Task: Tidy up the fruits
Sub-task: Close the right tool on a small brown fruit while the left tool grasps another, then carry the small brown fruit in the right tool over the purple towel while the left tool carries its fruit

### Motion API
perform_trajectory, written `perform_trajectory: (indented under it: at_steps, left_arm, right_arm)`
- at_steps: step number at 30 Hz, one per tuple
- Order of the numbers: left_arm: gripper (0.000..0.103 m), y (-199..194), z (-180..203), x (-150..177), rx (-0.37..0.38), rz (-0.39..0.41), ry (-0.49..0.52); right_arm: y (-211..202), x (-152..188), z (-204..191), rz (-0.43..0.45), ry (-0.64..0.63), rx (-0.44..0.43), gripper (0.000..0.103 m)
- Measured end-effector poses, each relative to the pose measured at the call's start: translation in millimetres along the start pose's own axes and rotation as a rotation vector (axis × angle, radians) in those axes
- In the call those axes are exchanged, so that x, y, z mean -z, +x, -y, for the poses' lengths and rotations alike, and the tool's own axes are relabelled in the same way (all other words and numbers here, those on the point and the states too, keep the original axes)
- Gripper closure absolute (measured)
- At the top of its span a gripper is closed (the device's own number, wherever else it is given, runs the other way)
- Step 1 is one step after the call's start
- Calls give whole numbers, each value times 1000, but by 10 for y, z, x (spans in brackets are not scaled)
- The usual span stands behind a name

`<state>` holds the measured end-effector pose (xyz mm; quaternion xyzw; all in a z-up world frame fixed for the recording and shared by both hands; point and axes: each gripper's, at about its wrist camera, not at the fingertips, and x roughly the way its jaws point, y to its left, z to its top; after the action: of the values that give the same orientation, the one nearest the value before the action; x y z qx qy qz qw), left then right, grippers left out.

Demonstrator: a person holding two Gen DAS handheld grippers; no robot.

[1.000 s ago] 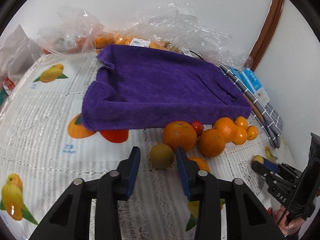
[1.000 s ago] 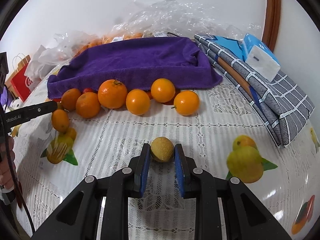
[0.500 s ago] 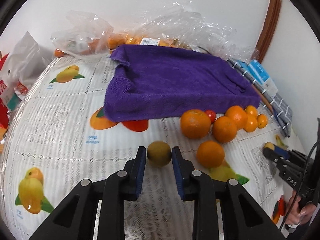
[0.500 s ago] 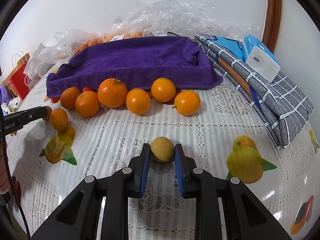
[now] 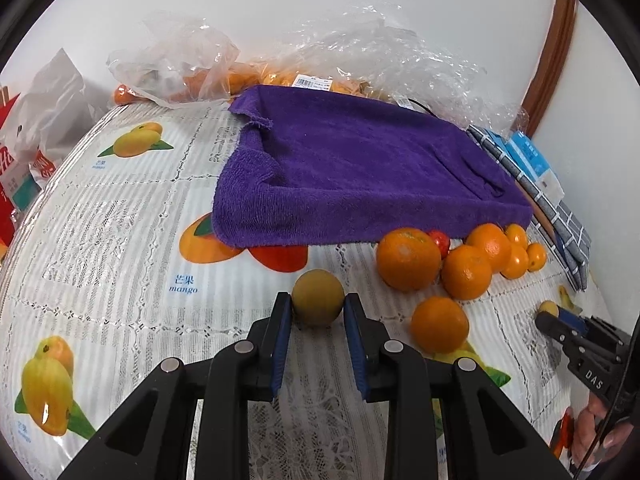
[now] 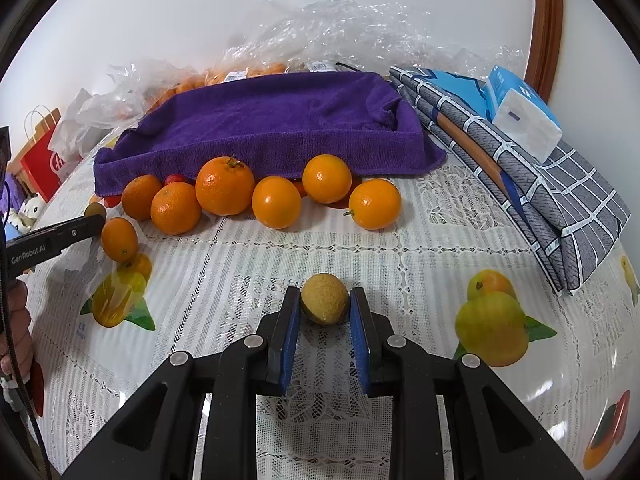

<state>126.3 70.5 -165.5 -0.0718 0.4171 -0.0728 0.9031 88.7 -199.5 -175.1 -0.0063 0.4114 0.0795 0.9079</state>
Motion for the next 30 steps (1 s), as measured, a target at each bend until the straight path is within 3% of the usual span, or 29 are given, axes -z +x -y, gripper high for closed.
perform_trajectory:
  at_steps: [9, 17, 30]
  left_arm:
    - [78, -128, -23, 57, 72, 58, -32]
    - [78, -232, -160, 70, 41, 125, -126]
    - [78, -362, 65, 89, 64, 184, -15]
  right_arm:
    - [-56, 21, 88, 33, 44, -28, 79]
    - [-220, 43, 179, 114, 91, -65, 79]
    - [-273, 55, 244, 149, 124, -79, 79]
